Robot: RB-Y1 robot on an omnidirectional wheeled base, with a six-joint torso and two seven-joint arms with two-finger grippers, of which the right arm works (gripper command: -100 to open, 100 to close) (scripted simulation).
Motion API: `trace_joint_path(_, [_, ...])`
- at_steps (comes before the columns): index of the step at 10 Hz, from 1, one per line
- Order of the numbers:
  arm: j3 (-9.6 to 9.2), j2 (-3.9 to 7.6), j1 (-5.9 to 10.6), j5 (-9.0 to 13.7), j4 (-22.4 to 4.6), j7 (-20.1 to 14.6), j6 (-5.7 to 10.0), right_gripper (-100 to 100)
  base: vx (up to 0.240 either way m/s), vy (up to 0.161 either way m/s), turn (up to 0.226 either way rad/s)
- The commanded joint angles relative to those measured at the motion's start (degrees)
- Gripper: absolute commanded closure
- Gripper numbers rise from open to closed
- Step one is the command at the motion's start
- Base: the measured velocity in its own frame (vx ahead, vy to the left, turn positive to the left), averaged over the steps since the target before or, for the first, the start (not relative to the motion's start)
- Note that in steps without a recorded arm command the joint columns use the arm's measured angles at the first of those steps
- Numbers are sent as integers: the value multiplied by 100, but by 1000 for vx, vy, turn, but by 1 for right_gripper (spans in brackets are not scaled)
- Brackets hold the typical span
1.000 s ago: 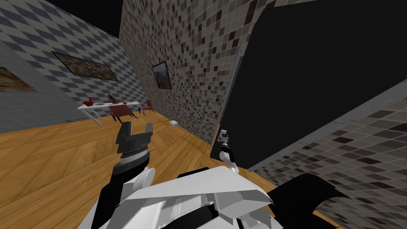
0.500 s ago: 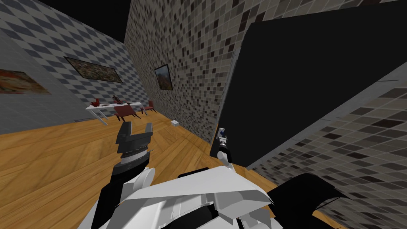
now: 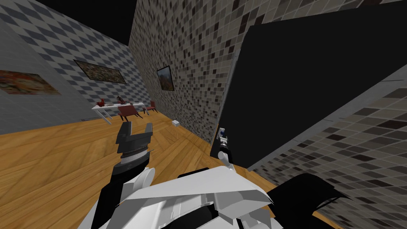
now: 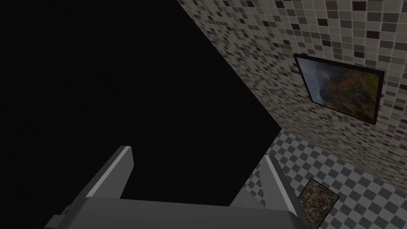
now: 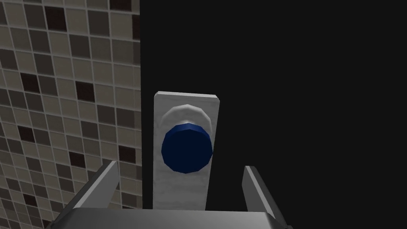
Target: Pull the door open
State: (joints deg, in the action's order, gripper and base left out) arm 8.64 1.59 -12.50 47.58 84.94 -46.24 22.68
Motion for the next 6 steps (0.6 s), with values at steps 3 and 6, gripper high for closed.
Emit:
trace_joint_path(3, [249,448,-7,175,-150,-349,-41,-100,109,4,99])
trace_joint_path(6, [269,481,8,190,-180,-369,-50,100,63,-3,27])
